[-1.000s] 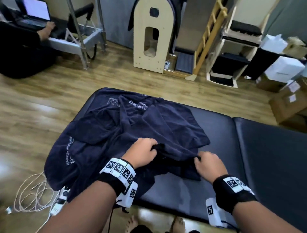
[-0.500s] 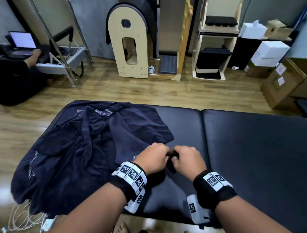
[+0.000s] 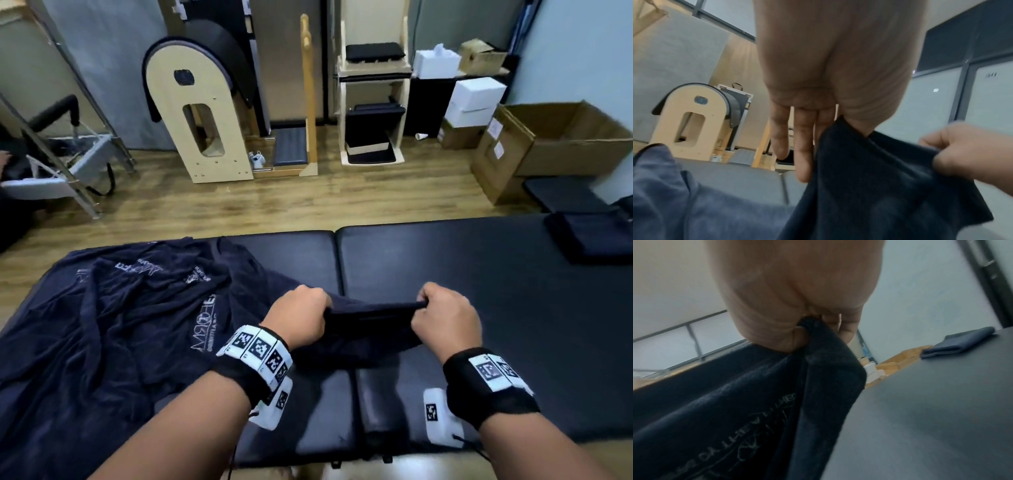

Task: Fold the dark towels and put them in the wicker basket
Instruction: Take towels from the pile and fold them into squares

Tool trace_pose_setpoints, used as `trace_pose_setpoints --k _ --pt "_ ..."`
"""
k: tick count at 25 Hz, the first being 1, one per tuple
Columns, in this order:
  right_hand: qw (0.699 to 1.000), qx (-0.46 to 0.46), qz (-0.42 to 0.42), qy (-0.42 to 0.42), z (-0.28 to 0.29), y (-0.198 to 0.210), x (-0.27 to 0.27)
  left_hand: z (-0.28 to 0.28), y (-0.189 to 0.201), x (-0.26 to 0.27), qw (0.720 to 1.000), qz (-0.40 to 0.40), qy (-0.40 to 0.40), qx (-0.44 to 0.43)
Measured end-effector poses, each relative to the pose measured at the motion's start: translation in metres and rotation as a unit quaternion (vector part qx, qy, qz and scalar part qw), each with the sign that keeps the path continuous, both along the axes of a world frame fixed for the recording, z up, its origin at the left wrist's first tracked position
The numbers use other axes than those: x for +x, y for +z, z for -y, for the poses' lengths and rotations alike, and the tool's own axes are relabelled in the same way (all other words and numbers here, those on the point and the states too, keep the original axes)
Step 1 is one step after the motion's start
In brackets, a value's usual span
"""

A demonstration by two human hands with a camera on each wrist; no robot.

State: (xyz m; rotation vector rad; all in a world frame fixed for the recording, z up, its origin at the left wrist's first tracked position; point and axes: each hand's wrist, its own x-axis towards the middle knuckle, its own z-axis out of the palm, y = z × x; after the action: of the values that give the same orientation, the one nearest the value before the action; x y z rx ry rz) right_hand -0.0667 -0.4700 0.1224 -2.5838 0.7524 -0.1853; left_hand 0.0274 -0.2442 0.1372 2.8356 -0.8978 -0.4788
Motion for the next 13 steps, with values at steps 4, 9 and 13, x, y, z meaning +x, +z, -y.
trace_pose_setpoints --k 4,9,13 --pt "0.998 -0.021 -0.011 -0.054 0.034 0.007 -0.009 0.022 0.011 0.018 1.0 0.005 -0.017 -0.001" --pt "0.994 -0.013 -0.09 -0.062 0.051 0.002 -0.007 0.008 0.015 0.046 0.998 0.056 -0.003 0.027" --pt "0.985 -0.024 -0.168 -0.012 0.058 -0.008 0.005 -0.01 0.009 0.068 0.996 0.064 0.048 0.024"
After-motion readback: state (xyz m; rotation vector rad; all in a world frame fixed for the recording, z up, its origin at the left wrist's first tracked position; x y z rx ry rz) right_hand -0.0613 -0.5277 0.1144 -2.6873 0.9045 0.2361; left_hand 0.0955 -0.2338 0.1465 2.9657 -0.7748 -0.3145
